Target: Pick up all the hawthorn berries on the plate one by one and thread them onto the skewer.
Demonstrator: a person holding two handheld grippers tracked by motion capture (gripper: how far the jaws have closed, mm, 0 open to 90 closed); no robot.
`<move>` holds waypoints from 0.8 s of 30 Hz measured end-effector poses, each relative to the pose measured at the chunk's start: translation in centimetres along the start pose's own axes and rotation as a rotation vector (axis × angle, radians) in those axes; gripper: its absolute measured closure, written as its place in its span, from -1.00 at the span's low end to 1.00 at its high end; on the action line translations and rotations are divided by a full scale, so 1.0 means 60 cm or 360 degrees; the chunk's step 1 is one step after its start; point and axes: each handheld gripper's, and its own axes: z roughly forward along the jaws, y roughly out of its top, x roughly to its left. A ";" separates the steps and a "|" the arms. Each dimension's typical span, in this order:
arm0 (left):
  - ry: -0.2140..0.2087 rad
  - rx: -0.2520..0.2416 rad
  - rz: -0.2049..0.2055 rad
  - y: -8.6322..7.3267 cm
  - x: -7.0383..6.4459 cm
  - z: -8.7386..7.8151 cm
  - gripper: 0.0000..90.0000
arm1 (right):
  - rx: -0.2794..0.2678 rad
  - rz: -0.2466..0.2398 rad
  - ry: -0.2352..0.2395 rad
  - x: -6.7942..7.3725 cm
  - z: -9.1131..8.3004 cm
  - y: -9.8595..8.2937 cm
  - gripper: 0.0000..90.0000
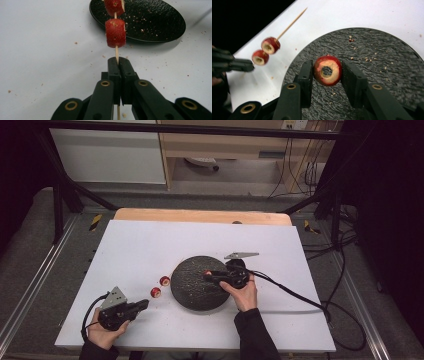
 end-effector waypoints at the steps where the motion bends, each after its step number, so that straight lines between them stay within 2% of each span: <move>1: -0.0001 -0.0002 -0.0004 0.001 -0.002 0.001 0.97 | -0.0034 0.0026 0.0014 -0.003 -0.003 -0.006 0.40; 8: 0.0000 0.0000 0.0010 0.012 -0.019 0.013 0.97 | -0.0280 0.0200 0.0057 -0.011 -0.022 -0.041 0.40; 13: 0.0011 -0.0018 0.0009 0.022 -0.032 0.021 0.97 | -0.0415 0.0289 0.0058 -0.012 -0.027 -0.056 0.40; 24: 0.0041 -0.0025 0.0007 0.043 -0.055 0.043 0.97 | -0.0638 0.0429 0.0052 -0.020 -0.029 -0.073 0.40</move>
